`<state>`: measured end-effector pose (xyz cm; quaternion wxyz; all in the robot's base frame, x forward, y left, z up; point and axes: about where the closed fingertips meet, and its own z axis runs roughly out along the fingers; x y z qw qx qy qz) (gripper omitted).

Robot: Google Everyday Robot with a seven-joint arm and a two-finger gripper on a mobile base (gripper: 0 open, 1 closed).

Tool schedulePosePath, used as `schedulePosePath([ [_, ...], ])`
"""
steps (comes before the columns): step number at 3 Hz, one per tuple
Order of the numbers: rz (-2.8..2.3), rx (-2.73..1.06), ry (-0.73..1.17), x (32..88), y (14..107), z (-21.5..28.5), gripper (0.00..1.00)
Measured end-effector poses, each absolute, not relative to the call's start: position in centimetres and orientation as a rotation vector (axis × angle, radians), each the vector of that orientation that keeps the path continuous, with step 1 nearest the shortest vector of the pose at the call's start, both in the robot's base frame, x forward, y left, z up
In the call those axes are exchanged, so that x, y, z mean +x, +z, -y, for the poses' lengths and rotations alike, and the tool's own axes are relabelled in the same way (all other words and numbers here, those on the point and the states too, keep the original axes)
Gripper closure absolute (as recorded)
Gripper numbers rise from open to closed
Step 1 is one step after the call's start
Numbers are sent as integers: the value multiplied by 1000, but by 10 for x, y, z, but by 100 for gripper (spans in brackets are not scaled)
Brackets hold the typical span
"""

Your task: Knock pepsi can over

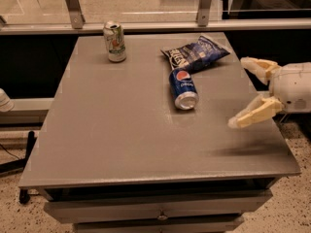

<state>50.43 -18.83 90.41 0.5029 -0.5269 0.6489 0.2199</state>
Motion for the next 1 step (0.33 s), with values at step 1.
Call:
schedulePosePath([
  [1, -1566, -1279, 537, 502, 904, 188, 0],
])
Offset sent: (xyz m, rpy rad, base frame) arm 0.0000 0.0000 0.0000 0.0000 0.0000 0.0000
